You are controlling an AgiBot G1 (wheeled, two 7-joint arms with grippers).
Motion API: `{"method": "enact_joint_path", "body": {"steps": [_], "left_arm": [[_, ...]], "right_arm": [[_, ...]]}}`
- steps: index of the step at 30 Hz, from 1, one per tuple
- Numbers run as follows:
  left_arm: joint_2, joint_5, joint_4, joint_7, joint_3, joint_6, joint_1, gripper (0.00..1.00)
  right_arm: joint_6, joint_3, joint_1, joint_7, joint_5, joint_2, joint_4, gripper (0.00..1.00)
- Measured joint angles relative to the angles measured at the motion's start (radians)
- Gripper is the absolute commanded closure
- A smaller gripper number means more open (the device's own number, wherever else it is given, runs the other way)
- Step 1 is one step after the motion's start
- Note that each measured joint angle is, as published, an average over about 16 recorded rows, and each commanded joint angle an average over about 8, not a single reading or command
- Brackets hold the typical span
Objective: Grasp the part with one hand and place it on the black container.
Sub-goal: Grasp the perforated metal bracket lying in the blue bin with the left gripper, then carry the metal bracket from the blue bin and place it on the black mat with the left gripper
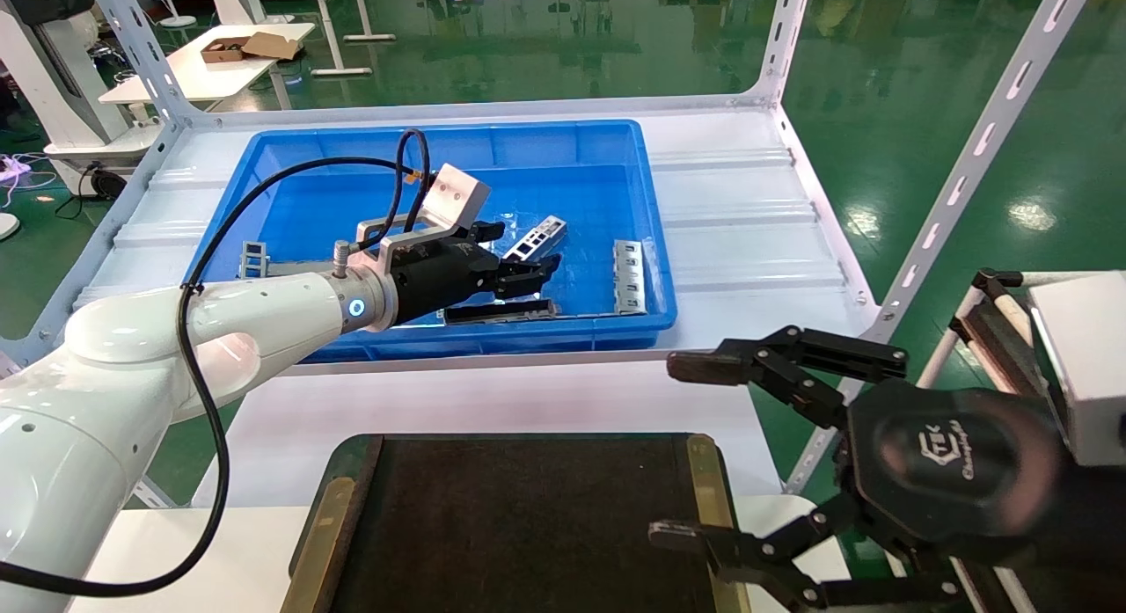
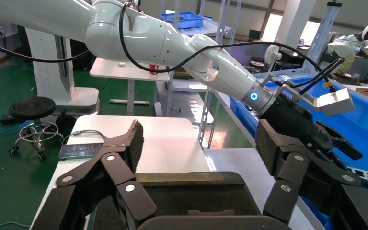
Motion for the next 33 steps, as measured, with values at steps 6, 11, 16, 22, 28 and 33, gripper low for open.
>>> {"method": "enact_joint_path", "body": {"steps": [6, 11, 16, 22, 28, 33], "left_arm": [[-0.001, -0.019, 0.025, 0.013, 0.008, 0.004, -0.001, 1.0], [-0.001, -0.033, 0.041, 0.023, 0.013, 0.004, -0.001, 1.0], [-0.002, -0.045, 0.054, 0.033, 0.017, 0.004, -0.001, 1.0], [-0.004, -0.061, 0.065, 0.049, 0.018, 0.005, 0.0, 1.0], [-0.009, -0.085, 0.068, 0.069, 0.012, 0.026, -0.001, 1.0], [-0.023, -0.113, 0.063, 0.087, -0.001, 0.08, -0.007, 1.0]], "right_arm": [[0.0, 0.0, 0.0, 0.0, 0.0, 0.0, 0.0, 1.0], [0.0, 0.0, 0.0, 0.0, 0.0, 0.0, 0.0, 1.0], [0.0, 0.0, 0.0, 0.0, 0.0, 0.0, 0.0, 1.0], [0.0, 0.0, 0.0, 0.0, 0.0, 0.0, 0.0, 1.0], [0.0, 0.0, 0.0, 0.0, 0.0, 0.0, 0.0, 1.0], [0.0, 0.0, 0.0, 0.0, 0.0, 0.0, 0.0, 1.0]]}}
